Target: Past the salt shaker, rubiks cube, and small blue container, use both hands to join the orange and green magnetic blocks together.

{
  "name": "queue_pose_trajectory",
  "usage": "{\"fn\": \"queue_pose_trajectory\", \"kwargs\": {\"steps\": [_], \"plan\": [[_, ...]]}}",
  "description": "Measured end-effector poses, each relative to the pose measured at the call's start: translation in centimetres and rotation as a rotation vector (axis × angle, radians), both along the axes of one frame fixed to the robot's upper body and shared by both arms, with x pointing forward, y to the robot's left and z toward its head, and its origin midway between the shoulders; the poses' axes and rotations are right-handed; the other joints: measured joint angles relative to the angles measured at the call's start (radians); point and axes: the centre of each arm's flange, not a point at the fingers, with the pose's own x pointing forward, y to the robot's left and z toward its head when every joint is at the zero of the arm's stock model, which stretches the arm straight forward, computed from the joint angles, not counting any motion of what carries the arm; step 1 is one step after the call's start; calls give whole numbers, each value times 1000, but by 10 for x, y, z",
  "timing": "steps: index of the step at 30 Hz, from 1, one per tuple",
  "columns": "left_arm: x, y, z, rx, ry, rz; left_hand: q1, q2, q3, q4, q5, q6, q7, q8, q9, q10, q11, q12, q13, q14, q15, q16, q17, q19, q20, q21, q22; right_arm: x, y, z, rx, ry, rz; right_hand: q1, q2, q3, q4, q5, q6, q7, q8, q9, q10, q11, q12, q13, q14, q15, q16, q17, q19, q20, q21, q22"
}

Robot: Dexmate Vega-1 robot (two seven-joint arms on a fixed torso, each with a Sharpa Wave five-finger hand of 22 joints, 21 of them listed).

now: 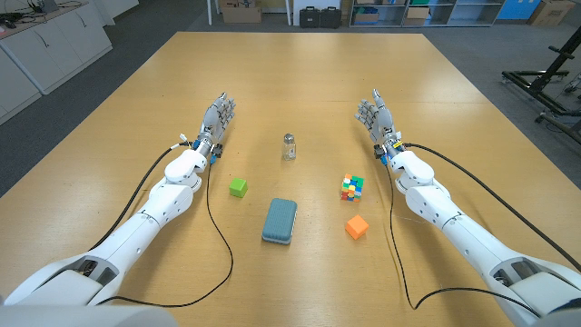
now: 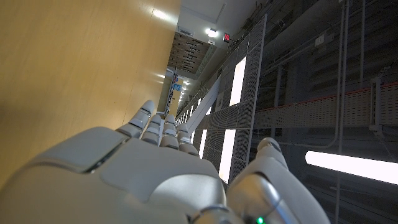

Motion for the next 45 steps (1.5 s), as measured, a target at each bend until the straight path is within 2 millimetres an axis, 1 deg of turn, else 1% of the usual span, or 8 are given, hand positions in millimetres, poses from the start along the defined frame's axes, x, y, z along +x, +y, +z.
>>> {"fn": "queue_pose_trajectory", "kwargs": {"steps": [8,11,17,24,33,37,38,45], "plan": [[-6,6,-7,-12,-1,13,0,0,0,0,0,5,-5,0,0,9,2,0,-3,0,0,0,0,0,0,4,0,1,9,-1,-5,3,13,0,0,0,0,4,6,5,0,0,5,5,0,0,4,-4,5,0,0,0,0,0],[-10,8,-8,-11,-5,15,0,0,0,0,0,14,-3,7,0,9,2,8,-3,0,0,0,0,0,0,4,0,-1,11,-1,-12,-2,6,4,4,0,0,4,26,6,11,0,11,0,4,-1,17,-8,5,0,12,-3,0,0],[-16,11,-10,-9,-12,18,4,4,0,0,0,24,-6,8,0,23,2,8,-8,9,-9,8,0,4,4,8,0,-10,15,-1,-26,-14,2,5,5,4,-4,4,31,5,12,0,15,-4,4,-3,28,-7,11,0,28,-6,0,0],[-24,10,-14,-4,-17,13,17,17,9,0,0,37,-6,13,0,40,0,8,-12,20,-5,8,-3,4,4,8,0,-25,21,-2,-52,-31,5,11,11,4,-4,4,33,7,12,0,22,-11,8,-3,34,-13,15,0,33,-11,0,0],[-38,4,-14,-1,-38,20,21,21,8,0,0,59,-8,20,0,60,1,17,-17,36,-7,15,-3,24,5,8,0,-36,16,-5,-64,-46,2,15,15,8,-8,4,47,6,12,4,37,-7,8,-3,48,-20,19,0,39,-6,0,0],[-44,-1,-13,-3,-48,16,21,21,8,0,0,70,-9,20,0,68,0,17,-21,46,-9,15,-3,35,6,15,0,-40,14,-9,-67,-51,14,20,20,8,-8,4,56,9,18,4,38,-6,15,-3,48,-20,19,0,44,-11,0,0],[-45,-3,-14,-3,-49,10,21,21,8,0,0,74,-8,20,0,73,-2,17,-21,49,-13,15,-3,39,4,15,0,-42,13,-5,-70,-62,18,20,20,8,-8,4,56,9,18,4,38,-6,15,-3,48,-20,19,0,44,-11,0,0],[-54,-9,-20,-10,-55,46,21,21,8,0,0,87,-5,26,0,86,-4,21,-26,58,-11,23,-3,50,4,15,-2,-54,5,-9,-89,-86,36,20,20,8,-8,4,59,5,18,4,47,-4,15,-3,52,-16,19,0,44,-11,0,0]]}}
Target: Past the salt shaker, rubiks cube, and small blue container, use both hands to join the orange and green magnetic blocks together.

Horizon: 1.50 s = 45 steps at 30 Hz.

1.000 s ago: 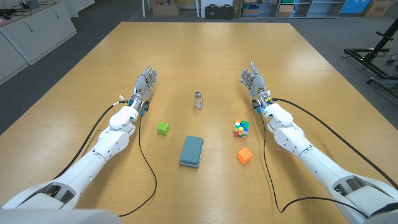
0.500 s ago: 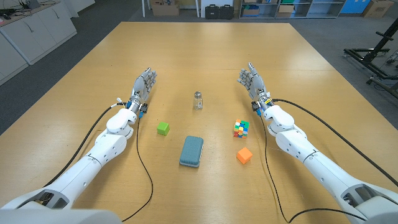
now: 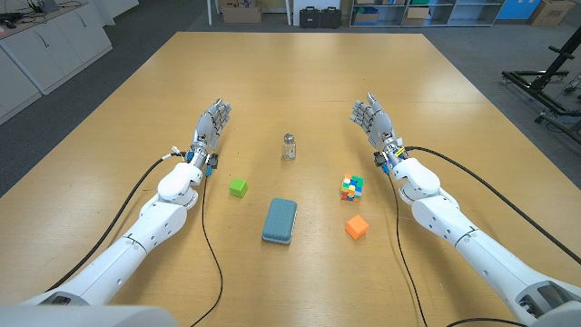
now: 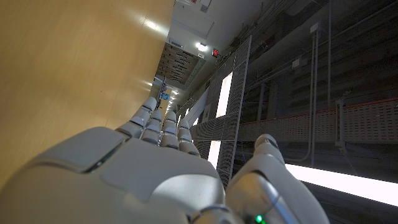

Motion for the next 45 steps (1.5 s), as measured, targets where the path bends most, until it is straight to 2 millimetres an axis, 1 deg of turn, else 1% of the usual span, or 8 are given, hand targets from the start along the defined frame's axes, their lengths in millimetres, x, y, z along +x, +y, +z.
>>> {"fn": "queue_pose_trajectory", "kwargs": {"steps": [6,8,17,20,28,32,42,45], "plan": [[-8,-3,-4,3,-8,8,4,4,4,-4,0,0,0,0,0,0,0,0,0,0,0,0,0,0,0,0,-1,-11,0,-4,-9,-16,7,8,8,4,-4,0,16,5,0,0,6,3,5,0,0,0,0,0,4,4,0,0],[-10,-2,-4,3,-10,12,4,4,4,-4,0,0,0,0,0,0,0,0,0,0,0,0,0,0,0,0,-1,-15,1,-5,-12,-23,5,10,10,4,-4,0,16,5,8,0,6,3,5,0,0,0,0,0,5,5,0,0],[-15,1,-4,5,-22,13,4,4,4,-4,0,4,-4,0,0,0,0,0,0,0,0,0,0,0,0,0,-1,-36,3,-13,-22,-41,-7,12,12,4,-10,0,19,2,8,0,15,-7,5,0,12,-2,0,0,11,11,0,0],[-16,1,-4,12,-25,11,4,4,4,-4,0,6,-5,0,0,0,0,0,-3,0,0,0,0,0,0,0,-1,-42,4,-16,-27,-44,-10,17,17,6,-12,0,27,5,8,0,24,-10,7,0,12,-2,7,0,19,4,0,0],[-13,-1,-3,27,-28,9,4,4,4,-4,0,6,-5,0,0,5,-5,0,-4,11,0,0,0,0,0,0,-1,-61,3,-21,-42,-59,-30,25,25,8,-14,0,38,5,8,0,34,-9,11,0,25,-4,11,0,32,7,0,0],[-11,-3,-3,30,-29,2,4,4,4,-4,0,15,-7,0,0,12,-2,0,-4,16,-5,0,0,0,0,0,-1,-69,4,-24,-51,-69,-32,25,25,12,-18,0,38,5,8,0,34,-9,11,0,25,-4,11,0,32,7,0,0],[-9,-5,-3,33,-32,-8,4,4,4,-4,0,15,-7,0,0,21,-4,0,-9,21,0,0,0,11,0,0,-1,-93,5,-29,-80,-98,-42,43,33,17,-22,0,38,5,8,0,34,-9,11,0,29,0,11,-3,32,7,0,0],[-9,-4,-3,35,-31,-9,4,4,-1,-8,0,19,-11,0,0,21,-4,0,-9,21,0,0,0,11,0,0,-1,-100,5,-31,-87,-105,-43,43,33,17,-22,0,38,5,8,0,39,-14,11,0,32,4,11,-3,32,7,0,0]]}}
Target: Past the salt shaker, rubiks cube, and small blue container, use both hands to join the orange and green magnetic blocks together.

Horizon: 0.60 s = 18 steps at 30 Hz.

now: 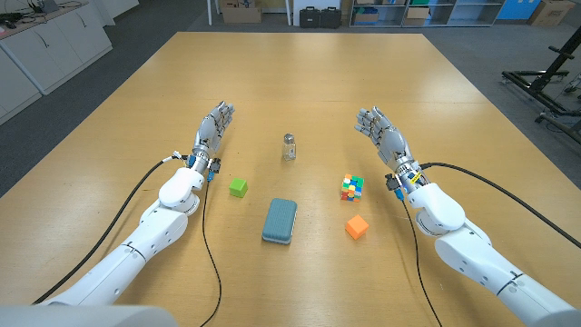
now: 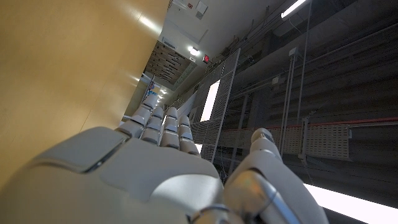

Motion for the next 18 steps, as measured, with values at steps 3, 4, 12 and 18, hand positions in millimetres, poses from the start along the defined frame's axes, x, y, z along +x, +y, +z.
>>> {"fn": "queue_pose_trajectory", "kwargs": {"steps": [3,4,12,18], "plan": [[1,1,0,3,1,1,0,0,0,0,0,0,0,0,0,0,0,0,0,0,0,0,0,0,0,0,0,-6,0,-1,-6,-8,-2,2,2,4,-4,0,0,0,0,0,0,0,0,0,2,-2,0,0,3,3,0,0],[1,1,0,2,0,1,0,0,0,0,0,0,0,0,0,0,0,0,0,0,0,0,0,0,0,0,0,-9,0,-2,-8,-9,-2,5,5,4,-4,0,1,1,0,0,0,0,0,0,5,-5,0,0,3,3,0,0],[0,1,0,5,-2,-3,0,0,0,0,0,0,0,0,0,0,0,0,0,0,0,0,0,0,0,0,0,-26,0,-8,-18,-20,-7,15,5,8,-8,0,9,2,0,0,0,0,0,0,5,-5,0,0,3,3,0,0],[-2,0,3,4,-10,-6,-3,3,0,0,0,24,7,0,0,0,0,0,-4,0,0,0,0,0,0,0,0,-36,0,-12,-21,-29,-10,21,11,8,-8,0,13,-1,0,0,11,0,0,0,8,-8,4,0,14,4,0,0]]}}
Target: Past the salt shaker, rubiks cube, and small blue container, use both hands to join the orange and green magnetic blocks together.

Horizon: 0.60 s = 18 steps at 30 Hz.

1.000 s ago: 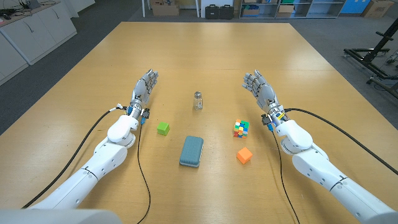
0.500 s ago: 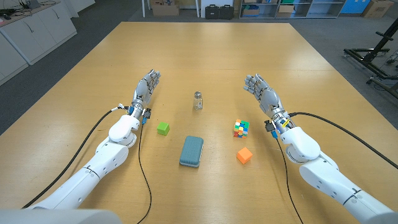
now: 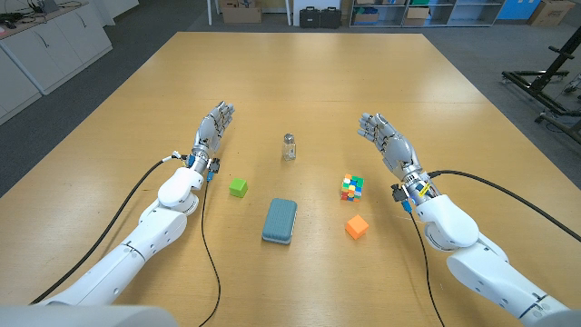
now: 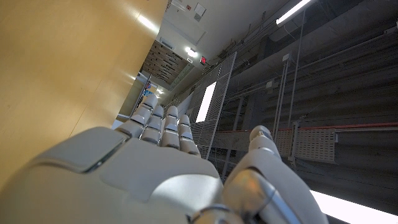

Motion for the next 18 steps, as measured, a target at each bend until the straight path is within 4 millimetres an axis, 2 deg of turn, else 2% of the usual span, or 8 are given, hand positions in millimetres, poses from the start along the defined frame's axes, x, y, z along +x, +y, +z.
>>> {"fn": "queue_pose_trajectory", "kwargs": {"steps": [18], "plan": [[-2,-3,8,4,-14,13,-1,1,0,0,0,5,-5,0,0,9,-2,0,-1,7,-7,0,0,0,0,0,0,-32,-6,-18,-20,-3,-15,5,5,4,-4,0,4,4,0,0,0,0,0,0,8,2,0,0,0,0,0,0]]}}
